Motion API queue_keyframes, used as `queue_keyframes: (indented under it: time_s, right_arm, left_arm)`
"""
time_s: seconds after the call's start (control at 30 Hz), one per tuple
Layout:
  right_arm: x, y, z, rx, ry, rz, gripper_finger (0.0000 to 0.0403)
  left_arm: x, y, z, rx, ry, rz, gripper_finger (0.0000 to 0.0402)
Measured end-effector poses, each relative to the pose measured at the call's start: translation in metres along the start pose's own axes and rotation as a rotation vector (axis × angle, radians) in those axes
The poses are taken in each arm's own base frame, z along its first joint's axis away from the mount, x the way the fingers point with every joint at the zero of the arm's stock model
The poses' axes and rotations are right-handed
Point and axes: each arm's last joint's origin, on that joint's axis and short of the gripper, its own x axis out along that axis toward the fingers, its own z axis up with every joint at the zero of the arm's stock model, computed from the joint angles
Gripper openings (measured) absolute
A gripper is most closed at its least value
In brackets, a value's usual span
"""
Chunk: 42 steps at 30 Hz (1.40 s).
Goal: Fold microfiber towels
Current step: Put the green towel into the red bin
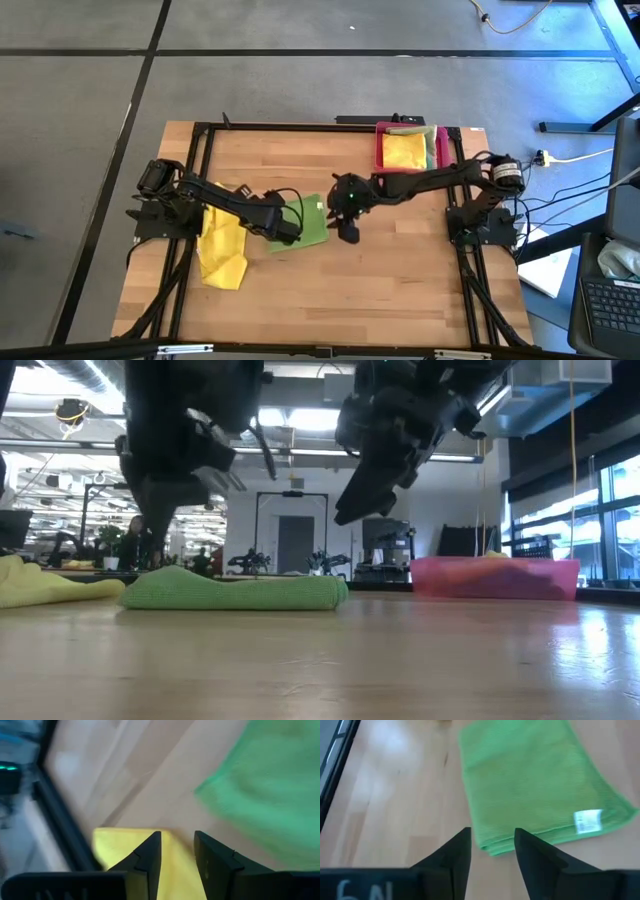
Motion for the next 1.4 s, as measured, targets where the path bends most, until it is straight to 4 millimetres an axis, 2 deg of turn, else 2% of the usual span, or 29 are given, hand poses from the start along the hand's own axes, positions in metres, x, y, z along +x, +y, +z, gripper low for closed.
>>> queue_keyframes:
  time_s: [0.17,0.33,0.43,0.53,0.7,0.83,0.97,1.1,1.23,1.4]
  right_arm:
    - [0.003,0.02,-0.003,0.009,0.012,0.018,0.0158]
    - [0.005,0.03,-0.005,0.015,0.019,0.029,0.0158]
    - [0.006,0.033,-0.005,0.007,0.009,-0.017,0.0158]
    - [0.006,0.033,-0.003,0.035,-0.02,-0.06,0.0158]
    - [0.006,0.023,-0.005,0.298,-0.049,-0.153,0.0159]
    - [0.008,0.008,-0.013,0.559,-0.046,-0.023,0.0159]
    - [0.013,-0.007,-0.037,0.756,-0.028,0.028,0.0159]
    - [0.016,-0.022,-0.063,0.95,-0.044,0.02,0.0159]
    - [0.017,-0.023,-0.068,1.031,-0.065,0.046,0.0177]
    - [0.022,-0.022,-0.071,1.048,-0.074,0.0,0.0243]
  left_arm:
    - [0.0,0.007,-0.003,0.029,0.026,0.065,0.0106]
    - [0.0,0.007,-0.004,0.036,0.037,0.062,0.0106]
    - [-0.002,0.006,-0.007,0.023,0.099,0.028,0.0106]
    - [-0.014,0.007,-0.014,-0.077,0.127,-0.067,0.0106]
    - [-0.048,0.014,-0.021,-0.29,0.058,-0.373,0.0106]
    - [-0.066,0.036,-0.026,-0.517,0.011,-0.483,0.0106]
    - [-0.059,0.052,-0.042,-0.658,0.01,-0.526,0.0106]
    - [-0.043,0.053,-0.057,-0.779,0.025,-0.656,0.0106]
    - [-0.031,0.047,-0.063,-0.879,0.046,-0.777,0.0106]
    - [-0.029,0.046,-0.063,-0.868,0.037,-0.791,0.0106]
